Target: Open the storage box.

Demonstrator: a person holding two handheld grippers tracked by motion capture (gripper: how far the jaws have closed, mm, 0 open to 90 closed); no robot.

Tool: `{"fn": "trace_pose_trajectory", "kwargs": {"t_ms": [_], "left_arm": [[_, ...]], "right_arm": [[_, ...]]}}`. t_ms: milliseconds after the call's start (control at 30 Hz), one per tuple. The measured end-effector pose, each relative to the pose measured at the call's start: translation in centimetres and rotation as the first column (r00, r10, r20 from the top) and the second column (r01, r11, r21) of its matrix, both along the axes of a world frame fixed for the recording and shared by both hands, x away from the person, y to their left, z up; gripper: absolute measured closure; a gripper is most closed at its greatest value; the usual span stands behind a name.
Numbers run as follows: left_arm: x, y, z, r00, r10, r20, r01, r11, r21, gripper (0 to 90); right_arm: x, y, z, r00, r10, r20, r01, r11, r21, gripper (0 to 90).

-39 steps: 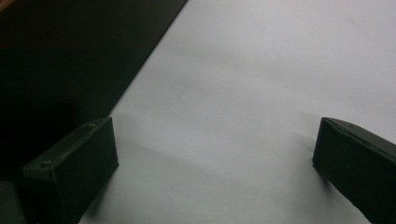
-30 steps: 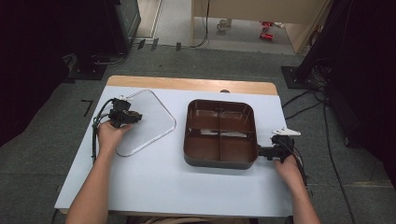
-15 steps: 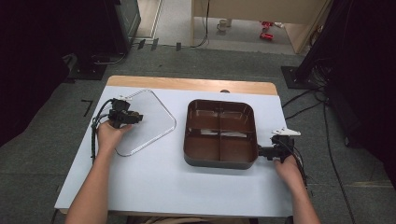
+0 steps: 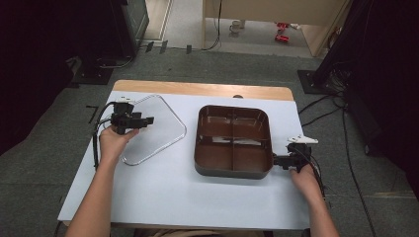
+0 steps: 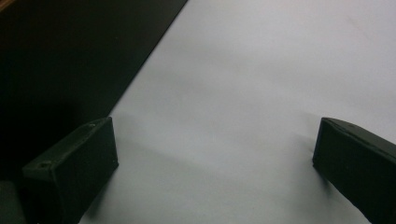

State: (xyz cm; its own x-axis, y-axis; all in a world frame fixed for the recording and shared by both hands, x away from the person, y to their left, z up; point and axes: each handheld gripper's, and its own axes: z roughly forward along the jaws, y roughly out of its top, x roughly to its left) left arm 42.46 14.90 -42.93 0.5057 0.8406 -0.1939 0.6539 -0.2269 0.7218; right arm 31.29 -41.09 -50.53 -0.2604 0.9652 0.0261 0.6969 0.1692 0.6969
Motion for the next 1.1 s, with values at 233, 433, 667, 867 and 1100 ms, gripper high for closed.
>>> {"fn": "trace_pose_trajectory", "kwargs": {"t_ms": [233, 433, 667, 867, 1100], "left_arm": [[-1.9, -1.7, 0.9, 0.9982, -0.053, 0.027, 0.053, 0.9985, 0.017, 36.2], [-3.1, -3.0, 1.2, 0.9959, -0.083, 0.035, 0.083, 0.9965, 0.010, 35.3], [-4.7, -4.7, 0.9, 0.9865, -0.161, 0.028, 0.162, 0.9862, -0.035, 30.7], [-6.3, -5.7, 0.0, 0.9789, -0.191, 0.071, 0.195, 0.9796, -0.048, 26.0], [-8.3, -7.5, -1.6, 0.9613, -0.271, 0.049, 0.271, 0.9625, 0.003, 23.3]], "right_arm": [[0.0, 0.0, 0.0, 1.0000, 0.000, 0.000, 0.000, 1.0000, 0.000, 0.0], [0.0, 0.0, 0.0, 1.0000, 0.000, 0.000, 0.000, 1.0000, 0.000, 0.0], [0.0, 0.0, 0.0, 1.0000, -0.001, -0.001, 0.001, 1.0000, 0.001, 0.0], [0.0, 0.0, 0.0, 1.0000, 0.000, -0.001, 0.000, 1.0000, 0.001, 0.0], [0.0, 0.0, 0.0, 1.0000, 0.000, -0.001, 0.000, 1.0000, 0.001, 0.0]]}}
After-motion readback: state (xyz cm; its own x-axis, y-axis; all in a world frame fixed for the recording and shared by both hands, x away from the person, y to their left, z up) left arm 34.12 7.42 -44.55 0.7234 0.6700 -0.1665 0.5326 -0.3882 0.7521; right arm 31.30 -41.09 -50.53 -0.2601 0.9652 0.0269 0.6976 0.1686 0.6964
